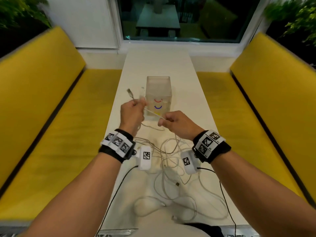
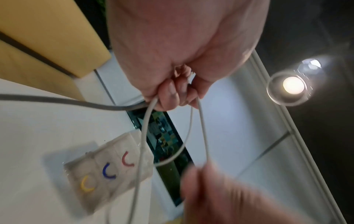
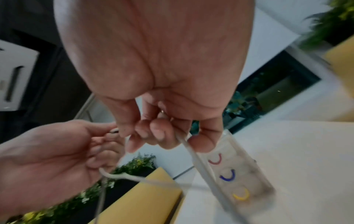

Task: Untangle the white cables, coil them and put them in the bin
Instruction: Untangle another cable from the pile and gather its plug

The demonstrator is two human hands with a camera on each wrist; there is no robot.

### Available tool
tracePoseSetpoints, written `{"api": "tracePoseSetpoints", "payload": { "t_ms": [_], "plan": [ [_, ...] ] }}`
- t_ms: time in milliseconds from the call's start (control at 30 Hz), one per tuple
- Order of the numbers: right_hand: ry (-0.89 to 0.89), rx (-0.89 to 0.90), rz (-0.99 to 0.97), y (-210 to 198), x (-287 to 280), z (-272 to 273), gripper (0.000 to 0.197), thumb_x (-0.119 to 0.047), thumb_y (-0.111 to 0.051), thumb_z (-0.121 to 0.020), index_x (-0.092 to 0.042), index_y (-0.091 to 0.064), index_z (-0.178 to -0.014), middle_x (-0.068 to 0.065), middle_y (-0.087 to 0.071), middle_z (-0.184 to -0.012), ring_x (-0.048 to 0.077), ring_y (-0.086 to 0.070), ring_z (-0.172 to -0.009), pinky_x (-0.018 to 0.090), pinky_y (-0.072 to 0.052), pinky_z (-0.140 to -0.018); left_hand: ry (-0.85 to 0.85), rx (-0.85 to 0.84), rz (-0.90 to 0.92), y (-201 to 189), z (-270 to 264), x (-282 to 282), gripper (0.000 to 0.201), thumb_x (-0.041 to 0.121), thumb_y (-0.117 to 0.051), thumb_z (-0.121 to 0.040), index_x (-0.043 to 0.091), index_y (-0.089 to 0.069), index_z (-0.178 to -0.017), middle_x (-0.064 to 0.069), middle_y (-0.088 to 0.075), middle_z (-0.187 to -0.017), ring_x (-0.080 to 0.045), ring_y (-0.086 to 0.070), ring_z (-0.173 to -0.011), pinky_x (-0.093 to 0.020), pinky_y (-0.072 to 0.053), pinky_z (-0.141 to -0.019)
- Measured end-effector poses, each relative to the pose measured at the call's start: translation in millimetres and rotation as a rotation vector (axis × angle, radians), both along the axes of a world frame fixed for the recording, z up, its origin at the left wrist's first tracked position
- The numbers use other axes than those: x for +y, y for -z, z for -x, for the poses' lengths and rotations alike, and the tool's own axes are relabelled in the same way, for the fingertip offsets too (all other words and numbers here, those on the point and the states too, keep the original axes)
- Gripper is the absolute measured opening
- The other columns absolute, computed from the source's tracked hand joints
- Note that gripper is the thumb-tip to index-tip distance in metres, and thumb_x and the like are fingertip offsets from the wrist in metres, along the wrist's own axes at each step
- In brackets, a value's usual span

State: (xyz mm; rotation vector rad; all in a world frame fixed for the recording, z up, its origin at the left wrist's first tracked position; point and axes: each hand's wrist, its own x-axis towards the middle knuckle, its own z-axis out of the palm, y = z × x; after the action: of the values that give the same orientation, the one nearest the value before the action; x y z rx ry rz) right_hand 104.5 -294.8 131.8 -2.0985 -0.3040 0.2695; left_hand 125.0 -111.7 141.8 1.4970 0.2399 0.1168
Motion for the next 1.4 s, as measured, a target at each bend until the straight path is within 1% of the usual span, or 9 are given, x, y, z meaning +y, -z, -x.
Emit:
{"api": "tracePoseSetpoints", "payload": {
  "t_ms": [200,367,467,567,700,800,933,1133,1400],
  "plan": [
    [0.067,0.195,-0.058,37,-39,11,0.024,-0.014,-0.054,-0.100,-0.006,-0.070,-0.085,0.008,-0.054,-0.061,0.021,-0.051,-0.060,0.022,-0.043,-0.060,-0.180,-0.045,0.199,-27,-22,60,0.026,0.027,-0.058,-0.101,0.013,-0.063,-0.079,0.003,-0.040,-0.060,-0.007,-0.034,-0.046,-0.021,-0.029,-0.042],
    [0.217,0.070,0.046,29,-47,-6,0.023,-0.012,-0.058,-0.095,-0.006,-0.079,-0.087,0.001,-0.073,-0.083,0.011,-0.064,-0.078,0.012,-0.046,-0.069,-0.120,-0.015,0.224,-14,-20,52,0.033,0.037,-0.057,-0.101,0.009,-0.066,-0.086,0.003,-0.039,-0.060,-0.008,-0.029,-0.046,-0.022,-0.023,-0.042],
    [0.348,-0.069,0.276,27,-57,-30,0.023,-0.027,-0.059,-0.092,-0.020,-0.081,-0.090,0.002,-0.077,-0.098,0.021,-0.065,-0.096,0.033,-0.049,-0.094,-0.174,0.044,0.279,-7,-18,39,0.031,0.021,-0.049,-0.099,0.006,-0.063,-0.076,0.002,-0.039,-0.054,-0.010,-0.027,-0.043,-0.026,-0.022,-0.043],
    [0.523,-0.125,0.367,21,-66,-51,0.029,-0.036,-0.055,-0.088,-0.024,-0.080,-0.092,0.002,-0.078,-0.102,0.028,-0.067,-0.101,0.048,-0.048,-0.098,-0.224,0.026,0.341,-3,-15,28,0.029,0.011,-0.044,-0.091,0.007,-0.057,-0.066,0.000,-0.035,-0.050,-0.013,-0.026,-0.042,-0.026,-0.021,-0.043],
    [0.599,-0.109,0.519,21,-70,-72,0.023,-0.037,-0.058,-0.094,-0.028,-0.078,-0.101,0.000,-0.077,-0.103,0.027,-0.063,-0.109,0.045,-0.034,-0.101,-0.219,-0.081,0.496,2,-16,14,0.026,0.010,-0.040,-0.084,0.012,-0.050,-0.060,0.001,-0.031,-0.053,-0.014,-0.022,-0.045,-0.025,-0.019,-0.044],
    [0.610,-0.030,0.461,29,-76,-81,0.023,-0.031,-0.060,-0.091,-0.027,-0.075,-0.109,0.001,-0.076,-0.106,0.026,-0.066,-0.106,0.042,-0.046,-0.100,-0.205,-0.130,0.545,5,-20,4,0.023,0.015,-0.041,-0.081,0.015,-0.047,-0.058,0.000,-0.030,-0.054,-0.015,-0.021,-0.048,-0.027,-0.020,-0.045],
    [0.520,0.086,0.297,44,-71,-70,0.059,-0.014,-0.059,-0.092,-0.024,-0.040,-0.147,0.012,-0.066,-0.128,0.030,-0.061,-0.115,0.033,-0.048,-0.095,-0.180,-0.140,0.551,13,-23,-2,0.023,0.018,-0.041,-0.077,0.017,-0.042,-0.055,0.001,-0.030,-0.053,-0.016,-0.021,-0.050,-0.029,-0.021,-0.047],
    [0.327,0.156,0.495,71,-47,-42,0.019,-0.009,-0.052,-0.087,-0.010,-0.070,-0.090,0.011,-0.073,-0.098,0.031,-0.067,-0.093,0.038,-0.056,-0.081,-0.220,-0.152,0.556,27,-26,0,0.028,0.015,-0.038,-0.084,0.018,-0.040,-0.056,0.002,-0.033,-0.052,-0.015,-0.025,-0.049,-0.029,-0.023,-0.048],
    [-0.082,0.275,0.537,123,13,-9,0.020,-0.024,-0.057,-0.086,-0.022,-0.075,-0.079,-0.002,-0.073,-0.088,0.018,-0.062,-0.084,0.029,-0.049,-0.076,-0.196,-0.183,0.538,27,-30,-1,0.028,0.016,-0.038,-0.085,0.018,-0.040,-0.057,0.002,-0.033,-0.054,-0.015,-0.026,-0.050,-0.030,-0.025,-0.049]
  ]
}}
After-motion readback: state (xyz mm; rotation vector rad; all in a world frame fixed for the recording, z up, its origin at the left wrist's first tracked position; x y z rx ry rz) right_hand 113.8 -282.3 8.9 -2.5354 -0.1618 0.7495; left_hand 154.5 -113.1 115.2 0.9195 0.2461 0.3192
